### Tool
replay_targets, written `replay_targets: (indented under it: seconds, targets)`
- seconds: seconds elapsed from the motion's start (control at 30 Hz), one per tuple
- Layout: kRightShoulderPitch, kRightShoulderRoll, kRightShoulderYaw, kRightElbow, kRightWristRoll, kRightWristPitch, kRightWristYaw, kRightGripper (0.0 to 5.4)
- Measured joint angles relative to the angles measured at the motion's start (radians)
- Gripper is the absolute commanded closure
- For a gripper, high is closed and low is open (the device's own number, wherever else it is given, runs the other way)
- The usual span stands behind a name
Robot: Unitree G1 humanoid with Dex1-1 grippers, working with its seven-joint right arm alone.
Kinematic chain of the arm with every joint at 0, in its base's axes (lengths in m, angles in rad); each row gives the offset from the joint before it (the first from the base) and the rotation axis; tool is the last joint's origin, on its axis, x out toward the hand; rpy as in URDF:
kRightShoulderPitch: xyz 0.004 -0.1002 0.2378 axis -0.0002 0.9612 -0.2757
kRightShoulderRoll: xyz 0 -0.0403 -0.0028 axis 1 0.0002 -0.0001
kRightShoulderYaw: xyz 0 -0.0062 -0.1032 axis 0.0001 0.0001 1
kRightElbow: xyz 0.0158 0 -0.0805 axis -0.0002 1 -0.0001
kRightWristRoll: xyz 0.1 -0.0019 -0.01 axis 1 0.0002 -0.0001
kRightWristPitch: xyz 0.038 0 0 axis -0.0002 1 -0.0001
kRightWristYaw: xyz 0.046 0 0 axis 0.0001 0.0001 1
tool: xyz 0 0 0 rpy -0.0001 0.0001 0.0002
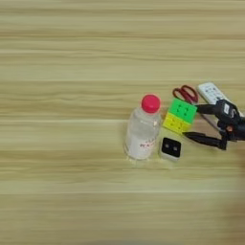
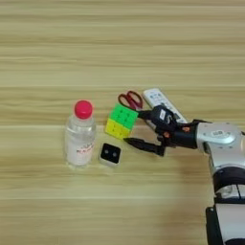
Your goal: Move the objects on the table
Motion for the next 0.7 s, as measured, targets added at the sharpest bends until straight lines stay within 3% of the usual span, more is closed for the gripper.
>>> replay_targets:
  seconds: [0.27, 0.7]
  targets:
    - [0.0, 0.001, -0.007, -0.002, 0.013, 0.0, 0.005, 0.03]
    - [-0.009, 0.012, -0.044, -0.027, 0.063, -0.002, 0.01, 0.03]
